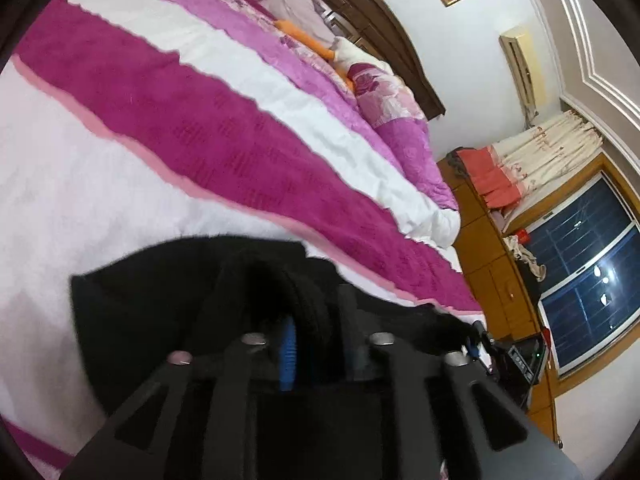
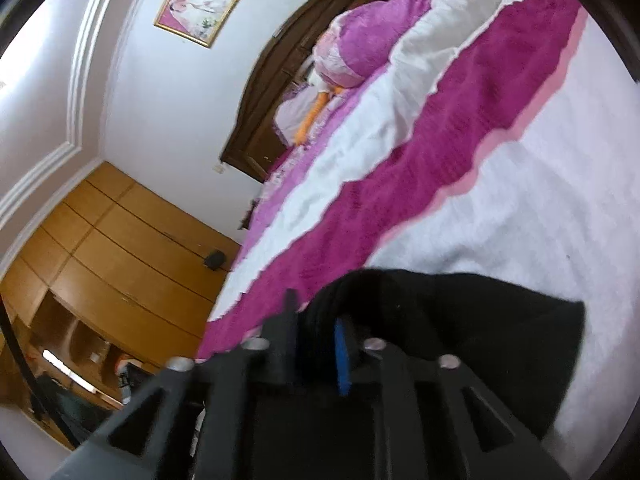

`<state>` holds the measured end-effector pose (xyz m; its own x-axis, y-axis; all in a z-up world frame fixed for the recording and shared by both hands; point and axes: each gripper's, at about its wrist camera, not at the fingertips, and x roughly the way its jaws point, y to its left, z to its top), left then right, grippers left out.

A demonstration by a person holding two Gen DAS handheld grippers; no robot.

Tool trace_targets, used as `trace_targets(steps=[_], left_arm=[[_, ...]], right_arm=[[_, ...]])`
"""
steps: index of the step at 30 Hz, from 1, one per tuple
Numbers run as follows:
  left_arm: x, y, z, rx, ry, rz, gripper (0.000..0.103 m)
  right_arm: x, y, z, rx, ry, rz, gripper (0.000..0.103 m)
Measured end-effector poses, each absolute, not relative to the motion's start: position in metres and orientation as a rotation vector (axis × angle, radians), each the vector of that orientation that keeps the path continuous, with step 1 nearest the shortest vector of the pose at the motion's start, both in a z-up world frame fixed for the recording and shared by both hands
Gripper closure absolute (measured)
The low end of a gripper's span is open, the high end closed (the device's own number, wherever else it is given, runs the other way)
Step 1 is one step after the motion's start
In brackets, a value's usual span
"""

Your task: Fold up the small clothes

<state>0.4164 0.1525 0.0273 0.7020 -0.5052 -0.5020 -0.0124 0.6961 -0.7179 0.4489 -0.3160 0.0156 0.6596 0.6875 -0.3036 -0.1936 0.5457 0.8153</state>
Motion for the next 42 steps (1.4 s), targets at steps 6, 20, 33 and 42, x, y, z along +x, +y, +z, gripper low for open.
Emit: trace_targets(steps=[6,20,33,42], left_arm=[[0.367,0.183,0.070,-0.799,0.624,-0.295,0.060],[0.245,0.140,0.010,-0.532,0.787,-0.009,0.058],[0.290,0.114,0.043,-0.429,0.632,-0.123,0.058],[0.334,0.128,0.000,-0.476,0.801,-0.027,0.077]], right_arm=[[0.398,-0.340,0.061,0.799,0.518,0.488,0.034],[0.278,-0.369,0.012,0.718,0.696,0.281,0.027],[0.310,-0.305,0.038,0.464,0.645,0.469,0.078],[0.357,-0.348,-0.004,0.636,0.727,0.252,0.092]])
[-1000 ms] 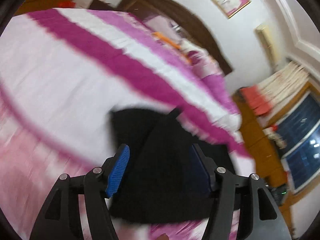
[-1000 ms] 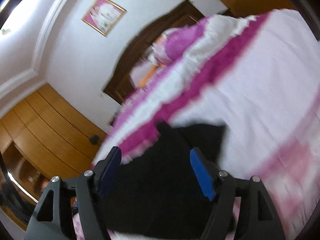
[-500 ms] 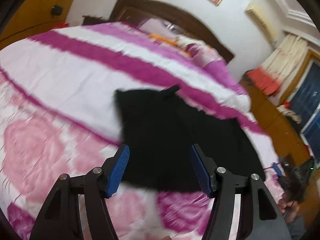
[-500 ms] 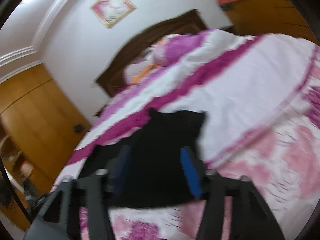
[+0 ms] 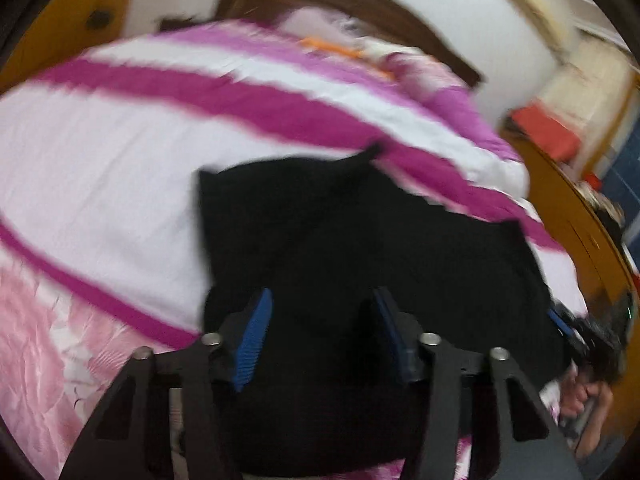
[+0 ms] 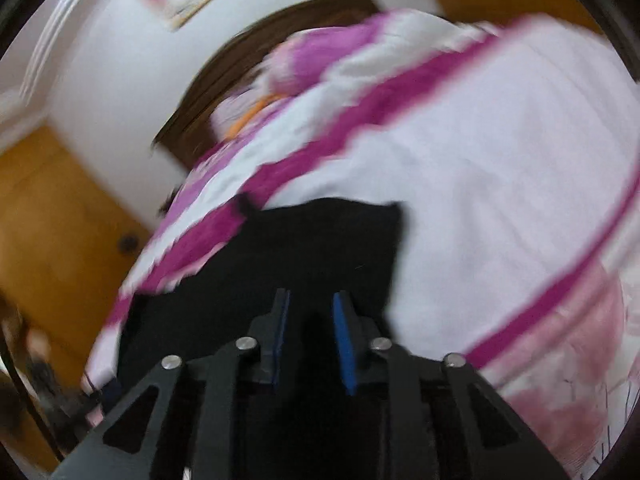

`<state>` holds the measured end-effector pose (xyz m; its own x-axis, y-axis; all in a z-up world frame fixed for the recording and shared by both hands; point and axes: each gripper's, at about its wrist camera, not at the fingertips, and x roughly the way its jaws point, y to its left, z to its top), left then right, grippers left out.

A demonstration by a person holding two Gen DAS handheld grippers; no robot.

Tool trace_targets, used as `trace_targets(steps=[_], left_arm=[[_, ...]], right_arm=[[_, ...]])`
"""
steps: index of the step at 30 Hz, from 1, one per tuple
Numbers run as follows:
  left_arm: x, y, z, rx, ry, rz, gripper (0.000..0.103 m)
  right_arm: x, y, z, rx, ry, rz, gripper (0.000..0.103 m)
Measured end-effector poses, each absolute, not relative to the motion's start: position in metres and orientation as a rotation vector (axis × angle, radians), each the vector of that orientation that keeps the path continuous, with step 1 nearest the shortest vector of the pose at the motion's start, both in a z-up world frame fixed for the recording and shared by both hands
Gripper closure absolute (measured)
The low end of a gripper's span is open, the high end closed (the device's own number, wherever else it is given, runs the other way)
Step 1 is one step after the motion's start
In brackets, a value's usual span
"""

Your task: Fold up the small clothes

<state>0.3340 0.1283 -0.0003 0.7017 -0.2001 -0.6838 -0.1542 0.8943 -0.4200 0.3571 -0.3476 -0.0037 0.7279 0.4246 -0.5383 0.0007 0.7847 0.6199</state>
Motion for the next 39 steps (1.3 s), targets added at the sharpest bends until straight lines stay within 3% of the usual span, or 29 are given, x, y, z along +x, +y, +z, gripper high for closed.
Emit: trace_targets(steps=[7,10,14,15,18,25,31,39], left_arm=[[0.315,0.150,0.007,-0.531,0.743,0.040,0.076],[0.307,0.153,0.005,-0.530,0.776,0.018,0.070],[0.285,0.161,0.007,-0.569,0.806,-0.041,0.065],[0.277,0.164,0.006,-0.602,0.820,-0.066,0.064],[0.261,0.172,0.000,-0.674,0.857,-0.097,0.059],[0.255,0.182,-0.014,-0.773,0.917,-0.147,0.059],[0.288,0.181,-0.023,-0.950,0.958,-0.219,0.056],[0.314,0.165,-0.024,-0.981,0.978,-0.195,0.055]], right_arm=[[0.340,-0.366,0.006,0.688,0.677,0.228,0.088],[0.331,-0.364,0.010,0.671,0.696,0.253,0.085],[0.315,-0.365,0.017,0.644,0.717,0.365,0.043],[0.309,-0.366,0.018,0.637,0.723,0.388,0.039],[0.290,-0.371,0.015,0.644,0.776,0.439,0.039],[0.267,-0.390,-0.014,0.806,0.868,0.460,0.039],[0.298,-0.387,-0.028,0.913,0.861,0.496,0.039],[0.325,-0.371,-0.032,0.950,0.868,0.412,0.039]])
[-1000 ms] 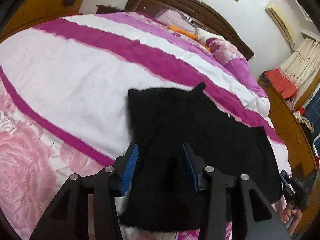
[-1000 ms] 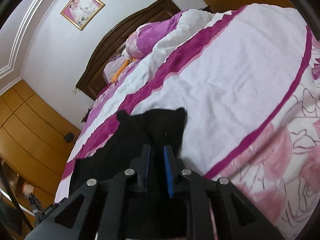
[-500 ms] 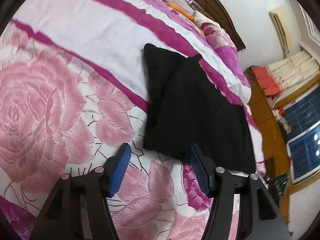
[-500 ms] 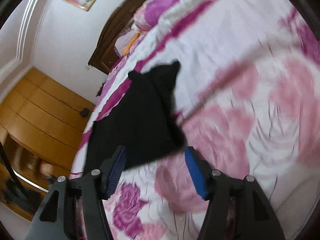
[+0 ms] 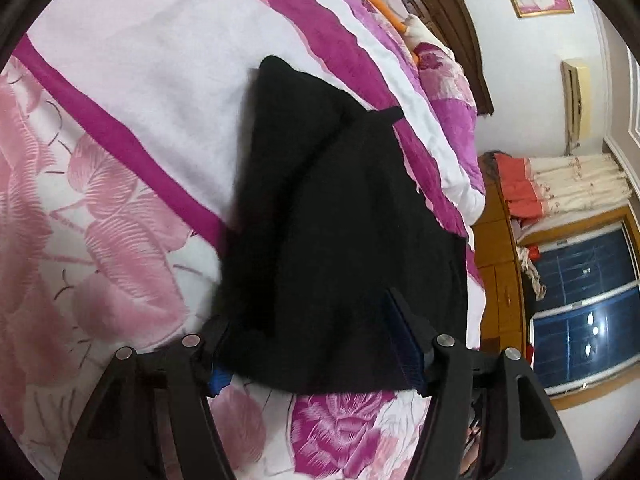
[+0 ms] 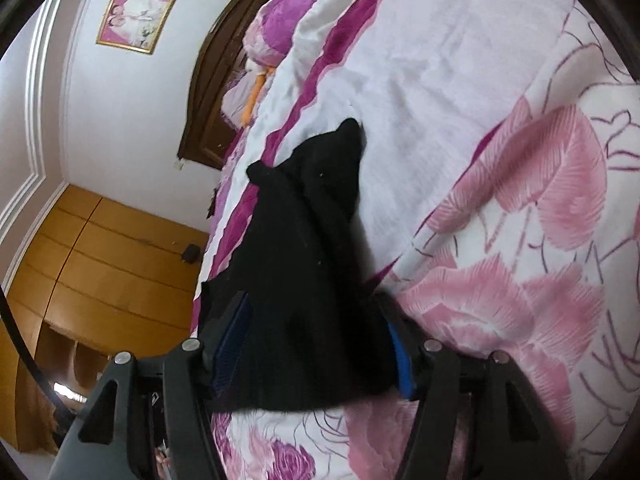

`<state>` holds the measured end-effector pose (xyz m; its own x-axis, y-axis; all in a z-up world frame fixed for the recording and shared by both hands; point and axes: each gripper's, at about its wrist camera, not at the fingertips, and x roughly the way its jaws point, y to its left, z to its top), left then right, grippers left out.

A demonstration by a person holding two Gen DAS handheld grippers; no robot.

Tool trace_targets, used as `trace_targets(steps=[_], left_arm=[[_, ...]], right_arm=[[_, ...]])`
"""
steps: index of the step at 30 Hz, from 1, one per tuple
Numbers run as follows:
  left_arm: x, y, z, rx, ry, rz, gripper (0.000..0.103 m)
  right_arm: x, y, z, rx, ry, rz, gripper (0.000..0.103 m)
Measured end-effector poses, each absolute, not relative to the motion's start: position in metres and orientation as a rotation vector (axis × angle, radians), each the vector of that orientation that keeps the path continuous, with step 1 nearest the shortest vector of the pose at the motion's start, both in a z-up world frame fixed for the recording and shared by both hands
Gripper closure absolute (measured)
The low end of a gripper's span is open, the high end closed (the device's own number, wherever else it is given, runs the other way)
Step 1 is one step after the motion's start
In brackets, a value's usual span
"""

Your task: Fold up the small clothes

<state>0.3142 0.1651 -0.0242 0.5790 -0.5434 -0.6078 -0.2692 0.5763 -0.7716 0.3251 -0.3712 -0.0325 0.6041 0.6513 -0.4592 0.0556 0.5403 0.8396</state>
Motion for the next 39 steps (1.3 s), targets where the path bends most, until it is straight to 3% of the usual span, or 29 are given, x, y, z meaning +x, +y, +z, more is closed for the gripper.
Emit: trace_targets(steps=[1,2,3,4,6,17,31,37,39], left_arm=[[0.314,0.166,-0.025,-0.991,0.972,-0.191,0.055],[0.312,0.167,-0.025,-0.991,0.965,-0.192,0.066],[0.311,0.168,-0.025,-0.989,0.962,-0.188,0.096],[0.310,0.170,-0.029,-0.997,0.977,-0.169,0.103],[0.306,0.175,-0.038,-1.057,0.960,-0.189,0.103],[0.262,0.181,-0.013,-1.093,0.805,-0.279,0.103],[0.107,0.169,-0.016,-1.039,0.797,-0.299,0.103],[0.110,0.161,-0.016,-0.919,0.870,-0.199,0.103],[0.102,0.165,-0.014,-0.917,0.859,-0.179,0.096]], right_arm=[[0.325,-0.370,-0.032,0.952,0.870,0.399,0.039],[0.323,-0.369,-0.032,0.949,0.868,0.393,0.039],[0.323,-0.367,-0.031,0.927,0.871,0.395,0.042],[0.323,-0.366,-0.031,0.906,0.877,0.401,0.047],[0.325,-0.368,-0.038,0.906,0.900,0.396,0.089],[0.300,-0.383,-0.021,1.007,0.804,0.487,0.094],[0.114,-0.399,-0.031,0.942,0.838,0.495,0.093],[0.107,-0.403,-0.033,0.866,0.871,0.484,0.088],[0.106,-0.406,-0.032,0.862,0.870,0.465,0.081]])
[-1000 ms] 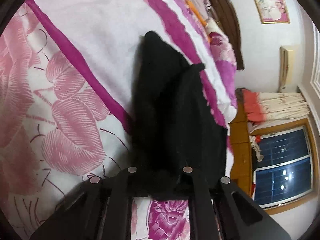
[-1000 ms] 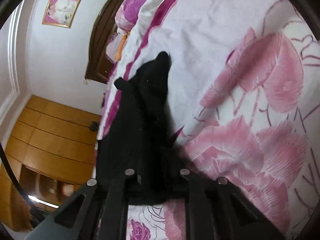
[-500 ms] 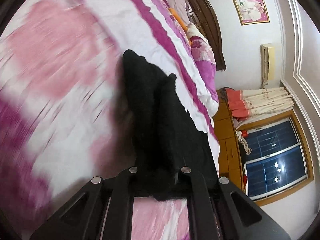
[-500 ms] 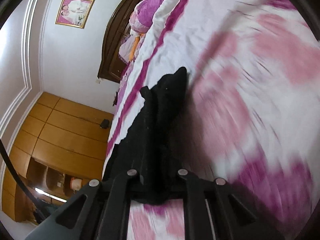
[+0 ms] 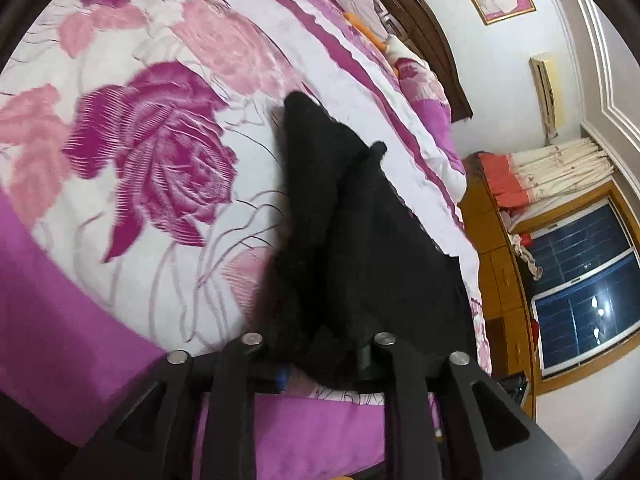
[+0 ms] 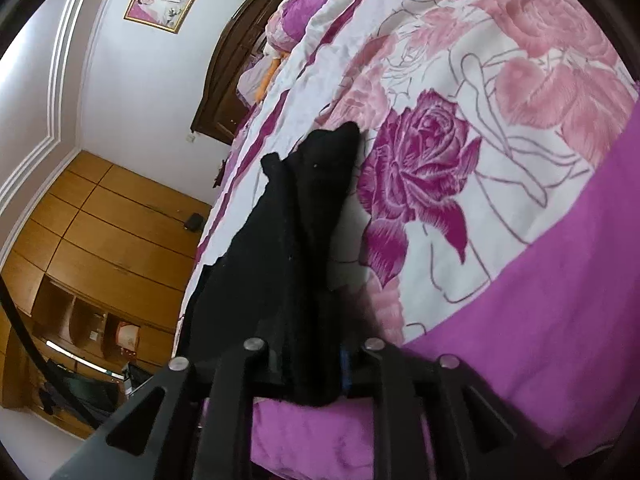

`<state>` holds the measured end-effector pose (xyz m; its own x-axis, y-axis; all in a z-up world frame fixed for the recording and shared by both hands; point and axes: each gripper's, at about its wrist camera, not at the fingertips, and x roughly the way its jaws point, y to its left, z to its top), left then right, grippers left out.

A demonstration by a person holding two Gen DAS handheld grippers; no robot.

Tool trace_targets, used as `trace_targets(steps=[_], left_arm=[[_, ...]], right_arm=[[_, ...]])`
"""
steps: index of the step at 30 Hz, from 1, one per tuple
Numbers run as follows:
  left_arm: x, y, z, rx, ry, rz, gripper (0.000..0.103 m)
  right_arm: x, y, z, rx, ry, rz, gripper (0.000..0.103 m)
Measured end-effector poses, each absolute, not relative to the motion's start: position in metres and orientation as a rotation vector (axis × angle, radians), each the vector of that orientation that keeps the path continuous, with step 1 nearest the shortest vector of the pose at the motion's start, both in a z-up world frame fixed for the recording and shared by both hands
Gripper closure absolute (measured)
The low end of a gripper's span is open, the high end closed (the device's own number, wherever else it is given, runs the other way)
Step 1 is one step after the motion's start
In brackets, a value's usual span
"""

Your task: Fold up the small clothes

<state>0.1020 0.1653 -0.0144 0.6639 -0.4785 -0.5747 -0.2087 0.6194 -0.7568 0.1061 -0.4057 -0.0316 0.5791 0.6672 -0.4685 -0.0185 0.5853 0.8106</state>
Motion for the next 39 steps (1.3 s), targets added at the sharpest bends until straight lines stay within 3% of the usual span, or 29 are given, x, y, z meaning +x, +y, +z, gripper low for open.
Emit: trace_targets(steps=[2,6,8,15,25,34,37,39], left_arm=[[0.093,0.171,-0.012,-0.905,0.853,-0.144,0.092],[0.072,0.177,-0.003,-0.867,0.833,-0.098,0.090],[0.067,0.176,0.002,-0.846,0.825,-0.096,0.090],[0.079,0.147,0.023,-0.754,0.798,-0.131,0.090],[0.091,0.131,0.017,-0.722,0.828,-0.132,0.090],[0.092,0.132,0.011,-0.734,0.827,-0.130,0.090],[0.092,0.129,0.010,-0.727,0.831,-0.131,0.090],[0.093,0.128,0.011,-0.725,0.831,-0.130,0.090]], right_arm=[[0.101,-0.412,-0.031,0.867,0.871,0.434,0.077],[0.100,-0.444,-0.023,0.918,0.801,0.434,0.049],[0.110,-0.451,-0.022,0.938,0.794,0.474,0.041],[0.172,-0.434,-0.025,0.790,0.941,0.563,0.041],[0.233,-0.415,-0.027,0.706,0.977,0.757,0.041],[0.207,-0.396,-0.026,0.718,1.023,0.908,0.042],[0.219,-0.397,-0.034,0.771,1.030,0.888,0.051],[0.227,-0.397,-0.039,0.796,1.038,0.868,0.069]])
